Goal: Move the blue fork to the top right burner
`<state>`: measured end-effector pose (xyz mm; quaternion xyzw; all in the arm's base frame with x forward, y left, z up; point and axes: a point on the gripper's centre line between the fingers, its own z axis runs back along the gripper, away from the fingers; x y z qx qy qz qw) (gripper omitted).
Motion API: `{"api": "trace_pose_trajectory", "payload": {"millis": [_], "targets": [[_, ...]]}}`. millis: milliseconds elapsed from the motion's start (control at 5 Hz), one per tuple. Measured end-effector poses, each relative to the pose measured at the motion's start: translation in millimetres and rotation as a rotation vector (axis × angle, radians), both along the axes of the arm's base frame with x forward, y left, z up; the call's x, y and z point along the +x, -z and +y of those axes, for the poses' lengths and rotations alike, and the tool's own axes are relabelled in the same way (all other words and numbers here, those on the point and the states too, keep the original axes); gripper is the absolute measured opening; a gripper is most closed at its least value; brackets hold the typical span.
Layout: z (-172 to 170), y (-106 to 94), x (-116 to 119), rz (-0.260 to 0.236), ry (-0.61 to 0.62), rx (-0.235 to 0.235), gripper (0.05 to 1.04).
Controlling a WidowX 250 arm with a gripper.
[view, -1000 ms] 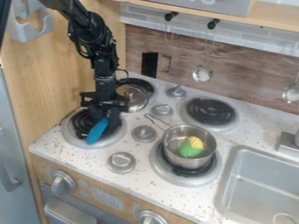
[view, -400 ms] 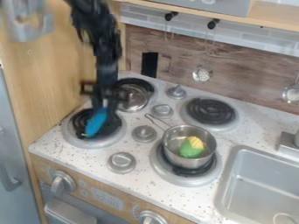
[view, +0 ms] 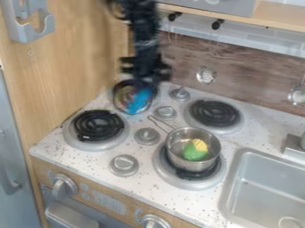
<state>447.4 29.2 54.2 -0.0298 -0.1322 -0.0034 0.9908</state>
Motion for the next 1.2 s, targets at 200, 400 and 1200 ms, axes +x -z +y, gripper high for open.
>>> {"api": "trace_pose_trajectory", "payload": {"millis": [200, 400, 1200], "targets": [[-39, -8.3, 21, -0.140, 0.117, -0.077, 0.320], [-69, 3.9, 32, -0.190, 0.208, -0.080, 0.320], [-94, 51.4, 75, -0.274, 0.199, -0.003, 0.320]]}}
